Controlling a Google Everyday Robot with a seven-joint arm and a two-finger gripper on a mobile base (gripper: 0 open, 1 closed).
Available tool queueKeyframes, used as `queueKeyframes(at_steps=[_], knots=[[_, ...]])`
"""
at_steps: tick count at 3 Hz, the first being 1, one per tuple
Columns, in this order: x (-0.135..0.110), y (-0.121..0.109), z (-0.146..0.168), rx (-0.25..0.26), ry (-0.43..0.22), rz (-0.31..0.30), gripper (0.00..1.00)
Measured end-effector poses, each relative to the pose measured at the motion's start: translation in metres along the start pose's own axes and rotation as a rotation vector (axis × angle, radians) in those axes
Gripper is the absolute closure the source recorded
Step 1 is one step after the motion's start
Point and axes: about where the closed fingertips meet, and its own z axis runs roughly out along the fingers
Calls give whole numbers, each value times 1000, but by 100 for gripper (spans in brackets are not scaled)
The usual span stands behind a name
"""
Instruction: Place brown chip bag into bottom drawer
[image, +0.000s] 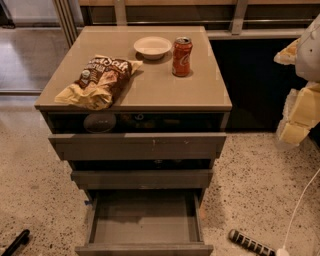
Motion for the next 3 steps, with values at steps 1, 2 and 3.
queueKeyframes(at_steps=[1,2,3], knots=[[0,0,0,0,0,0,0],[-17,12,3,-14,-12,-48,0],[-34,26,5,-25,-18,-107,0]])
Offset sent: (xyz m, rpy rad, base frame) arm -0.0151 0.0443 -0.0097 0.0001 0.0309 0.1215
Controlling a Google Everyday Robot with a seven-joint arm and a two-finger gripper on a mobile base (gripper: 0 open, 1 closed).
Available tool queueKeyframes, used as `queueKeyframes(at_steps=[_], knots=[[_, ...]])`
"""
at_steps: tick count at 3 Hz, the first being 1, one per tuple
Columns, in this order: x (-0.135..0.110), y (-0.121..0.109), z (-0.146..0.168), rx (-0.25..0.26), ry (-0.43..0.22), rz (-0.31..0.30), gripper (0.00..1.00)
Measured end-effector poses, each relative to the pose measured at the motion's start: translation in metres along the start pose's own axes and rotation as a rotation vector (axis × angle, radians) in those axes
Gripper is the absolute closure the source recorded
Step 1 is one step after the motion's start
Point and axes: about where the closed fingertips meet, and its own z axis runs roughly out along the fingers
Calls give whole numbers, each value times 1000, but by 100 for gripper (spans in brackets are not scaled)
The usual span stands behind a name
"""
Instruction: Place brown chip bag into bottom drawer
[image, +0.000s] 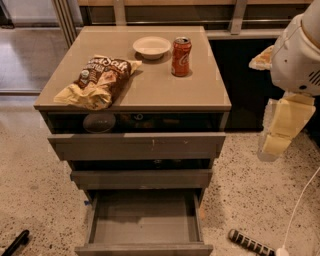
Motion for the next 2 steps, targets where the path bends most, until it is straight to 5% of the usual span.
queueKeyframes(at_steps=[2], knots=[[-1,-13,2,7,-14,16,0]])
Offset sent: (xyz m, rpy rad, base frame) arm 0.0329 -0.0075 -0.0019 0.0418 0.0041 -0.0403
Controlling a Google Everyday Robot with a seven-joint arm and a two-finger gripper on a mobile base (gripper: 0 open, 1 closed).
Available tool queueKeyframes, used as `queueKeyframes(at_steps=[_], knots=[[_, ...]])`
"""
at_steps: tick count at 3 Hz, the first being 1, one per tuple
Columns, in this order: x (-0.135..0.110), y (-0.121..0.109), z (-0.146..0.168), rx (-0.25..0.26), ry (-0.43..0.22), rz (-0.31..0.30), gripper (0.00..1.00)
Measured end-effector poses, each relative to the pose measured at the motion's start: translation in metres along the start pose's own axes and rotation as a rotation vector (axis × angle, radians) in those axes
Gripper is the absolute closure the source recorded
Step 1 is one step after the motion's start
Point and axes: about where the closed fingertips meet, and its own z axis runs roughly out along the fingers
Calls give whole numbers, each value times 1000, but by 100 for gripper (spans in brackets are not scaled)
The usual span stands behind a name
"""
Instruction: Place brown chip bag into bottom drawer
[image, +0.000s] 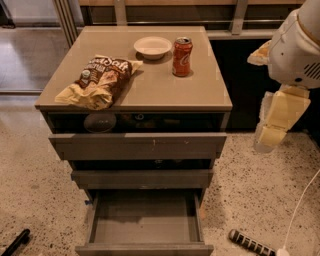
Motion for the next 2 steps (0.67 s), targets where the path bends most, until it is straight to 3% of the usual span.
queueKeyframes(at_steps=[1,2], knots=[[-2,-35,6,17,2,45,0],[-2,-55,12,19,10,70,0]])
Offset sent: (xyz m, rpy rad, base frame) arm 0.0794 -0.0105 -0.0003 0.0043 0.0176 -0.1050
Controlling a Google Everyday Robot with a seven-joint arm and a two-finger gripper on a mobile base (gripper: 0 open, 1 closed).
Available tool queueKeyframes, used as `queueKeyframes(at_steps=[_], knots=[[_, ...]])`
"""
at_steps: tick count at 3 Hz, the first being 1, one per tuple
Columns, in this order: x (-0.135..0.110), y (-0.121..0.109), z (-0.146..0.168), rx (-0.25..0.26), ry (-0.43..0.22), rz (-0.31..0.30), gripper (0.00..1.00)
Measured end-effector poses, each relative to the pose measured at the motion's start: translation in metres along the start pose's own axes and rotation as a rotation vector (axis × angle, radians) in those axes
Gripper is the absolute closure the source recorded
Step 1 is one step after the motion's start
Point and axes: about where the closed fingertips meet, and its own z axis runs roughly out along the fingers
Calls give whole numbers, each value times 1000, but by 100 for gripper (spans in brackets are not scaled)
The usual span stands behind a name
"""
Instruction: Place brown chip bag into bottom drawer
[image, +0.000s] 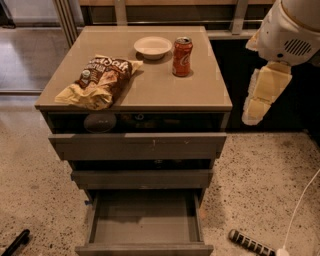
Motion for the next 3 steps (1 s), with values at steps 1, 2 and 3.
queueKeyframes(at_steps=[1,2,3], knots=[[-7,-42,3,17,12,31,0],[-7,-42,4,8,2,36,0],[-11,-48,19,-83,-97,74,0]])
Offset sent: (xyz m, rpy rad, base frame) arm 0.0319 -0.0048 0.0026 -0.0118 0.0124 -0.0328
